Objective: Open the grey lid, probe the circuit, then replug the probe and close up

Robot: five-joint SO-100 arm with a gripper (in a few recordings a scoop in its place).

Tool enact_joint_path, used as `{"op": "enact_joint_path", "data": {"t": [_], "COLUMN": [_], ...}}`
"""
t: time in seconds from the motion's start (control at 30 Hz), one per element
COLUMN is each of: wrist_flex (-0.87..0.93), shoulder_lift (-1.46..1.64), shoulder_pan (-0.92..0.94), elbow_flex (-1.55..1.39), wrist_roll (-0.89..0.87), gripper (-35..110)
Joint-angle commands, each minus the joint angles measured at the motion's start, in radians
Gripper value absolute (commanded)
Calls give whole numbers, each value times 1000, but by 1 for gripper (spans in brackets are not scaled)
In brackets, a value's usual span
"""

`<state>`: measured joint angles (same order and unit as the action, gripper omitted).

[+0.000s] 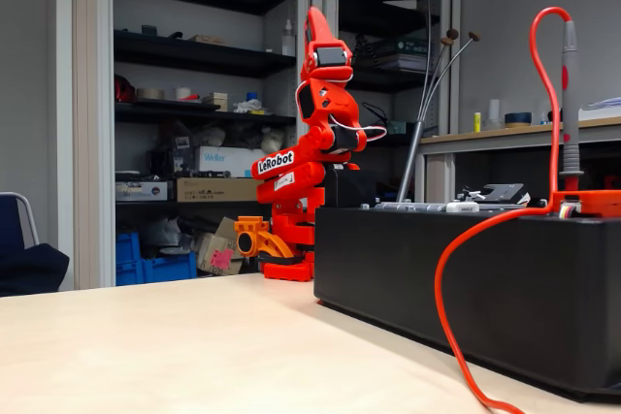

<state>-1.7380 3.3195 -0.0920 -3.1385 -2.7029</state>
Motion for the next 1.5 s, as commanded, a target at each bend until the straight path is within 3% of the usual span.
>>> {"op": "enact_joint_path", "data": {"t": [0.0, 0.2, 1.47], "wrist_flex": [-74, -196, -198], "shoulder_lift": [2, 2, 2], "shoulder_pan": [-11, -11, 71], "elbow_flex": [-3, -3, -3], "wrist_roll": [12, 40, 38], "gripper": [0, 0, 0]}}
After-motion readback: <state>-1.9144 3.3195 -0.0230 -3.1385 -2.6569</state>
